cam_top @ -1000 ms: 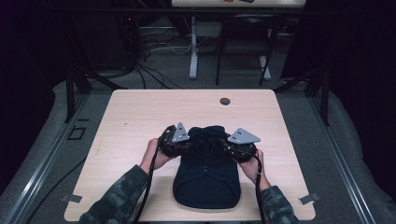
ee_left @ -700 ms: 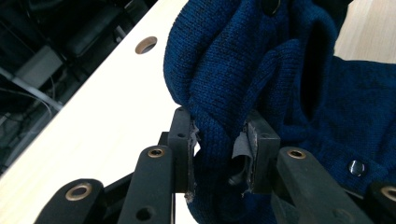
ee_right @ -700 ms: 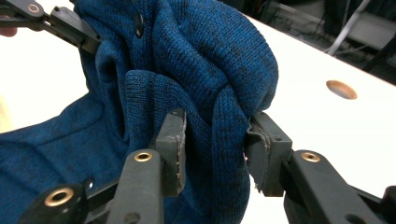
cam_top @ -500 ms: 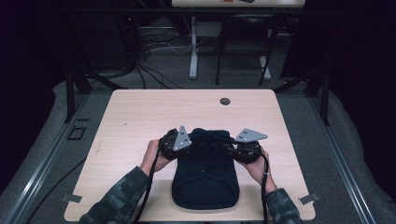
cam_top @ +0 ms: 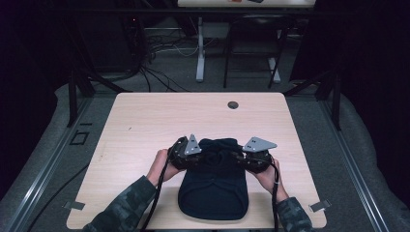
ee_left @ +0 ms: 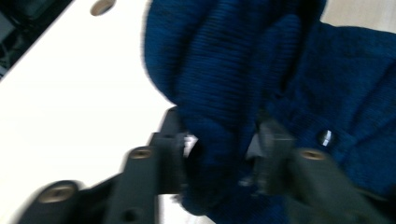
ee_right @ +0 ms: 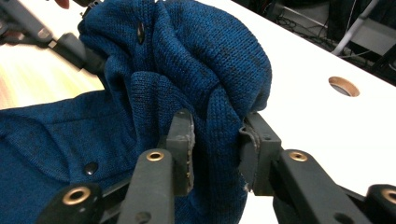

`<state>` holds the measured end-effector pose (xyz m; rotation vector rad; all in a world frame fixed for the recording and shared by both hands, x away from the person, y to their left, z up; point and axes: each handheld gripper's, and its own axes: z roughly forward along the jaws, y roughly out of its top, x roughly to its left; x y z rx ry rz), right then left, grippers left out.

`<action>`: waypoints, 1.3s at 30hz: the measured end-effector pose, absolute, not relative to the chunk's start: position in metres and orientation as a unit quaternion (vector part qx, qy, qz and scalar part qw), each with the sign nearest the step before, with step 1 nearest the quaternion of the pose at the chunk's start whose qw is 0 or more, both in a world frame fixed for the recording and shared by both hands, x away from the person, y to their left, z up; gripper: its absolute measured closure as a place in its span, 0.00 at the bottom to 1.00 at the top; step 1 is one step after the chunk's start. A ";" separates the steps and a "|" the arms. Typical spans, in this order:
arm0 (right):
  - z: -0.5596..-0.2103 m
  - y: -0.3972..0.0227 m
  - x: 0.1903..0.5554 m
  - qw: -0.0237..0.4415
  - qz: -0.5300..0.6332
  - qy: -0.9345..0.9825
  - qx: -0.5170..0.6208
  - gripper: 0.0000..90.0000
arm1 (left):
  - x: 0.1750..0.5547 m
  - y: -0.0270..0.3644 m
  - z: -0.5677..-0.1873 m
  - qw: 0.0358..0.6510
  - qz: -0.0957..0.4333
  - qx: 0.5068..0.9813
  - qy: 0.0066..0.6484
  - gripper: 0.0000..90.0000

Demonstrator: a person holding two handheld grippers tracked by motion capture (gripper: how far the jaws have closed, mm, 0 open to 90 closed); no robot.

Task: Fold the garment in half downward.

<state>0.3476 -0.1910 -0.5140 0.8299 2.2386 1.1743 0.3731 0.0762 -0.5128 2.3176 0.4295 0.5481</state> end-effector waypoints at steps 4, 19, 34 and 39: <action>-0.513 -0.196 0.352 0.193 0.430 0.821 0.323 0.60 | 0.372 0.081 -0.509 0.371 0.227 0.885 0.166 0.77; -0.517 -0.195 0.351 0.221 0.416 0.815 0.337 0.84 | 0.368 0.085 -0.494 0.398 0.260 0.866 0.153 0.77; -0.511 -0.187 0.338 0.314 0.439 0.788 0.296 0.89 | 0.372 0.086 -0.502 0.387 0.164 0.891 0.169 0.53; -0.513 -0.189 0.337 0.316 0.440 0.790 0.287 0.89 | 0.367 0.085 -0.516 0.388 0.185 0.886 0.175 0.70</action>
